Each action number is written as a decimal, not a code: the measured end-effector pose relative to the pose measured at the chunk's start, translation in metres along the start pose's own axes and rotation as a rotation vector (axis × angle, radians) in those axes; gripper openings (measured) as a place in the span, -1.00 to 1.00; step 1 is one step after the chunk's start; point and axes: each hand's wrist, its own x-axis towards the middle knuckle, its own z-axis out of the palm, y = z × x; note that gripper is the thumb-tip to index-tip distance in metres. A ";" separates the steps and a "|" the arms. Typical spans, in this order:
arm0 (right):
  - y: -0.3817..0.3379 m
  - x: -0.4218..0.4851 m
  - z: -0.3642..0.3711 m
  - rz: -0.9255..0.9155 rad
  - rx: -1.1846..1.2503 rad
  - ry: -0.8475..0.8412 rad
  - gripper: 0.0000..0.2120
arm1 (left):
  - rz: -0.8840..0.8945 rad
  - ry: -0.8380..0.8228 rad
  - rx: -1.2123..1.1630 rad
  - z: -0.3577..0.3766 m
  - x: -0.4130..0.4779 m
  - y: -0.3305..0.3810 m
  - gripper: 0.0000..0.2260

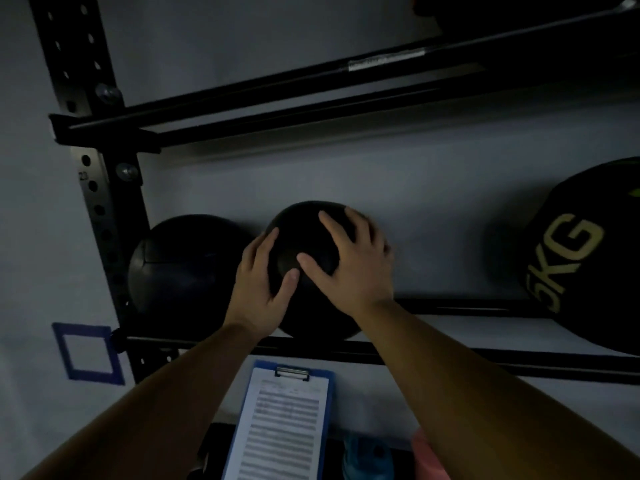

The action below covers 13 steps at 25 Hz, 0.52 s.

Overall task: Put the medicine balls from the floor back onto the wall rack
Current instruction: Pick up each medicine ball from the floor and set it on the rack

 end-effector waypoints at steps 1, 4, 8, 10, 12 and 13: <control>0.000 -0.001 -0.010 0.001 -0.004 -0.096 -0.21 | -0.036 -0.072 0.036 -0.012 0.002 0.006 -0.27; -0.007 0.009 -0.046 0.018 -0.027 -0.371 -0.17 | -0.132 -0.293 0.146 -0.049 0.019 0.026 -0.22; -0.015 0.010 -0.101 0.060 -0.038 -0.408 -0.33 | -0.041 -0.431 0.213 -0.077 0.024 0.044 -0.30; -0.015 -0.010 -0.131 0.120 -0.051 -0.377 -0.41 | 0.051 -0.467 0.215 -0.088 0.014 0.049 -0.39; -0.015 -0.041 -0.159 0.196 -0.074 -0.358 -0.44 | 0.103 -0.503 0.176 -0.100 0.005 0.058 -0.35; -0.015 -0.059 -0.171 0.242 -0.088 -0.351 -0.44 | 0.120 -0.518 0.156 -0.105 0.001 0.060 -0.33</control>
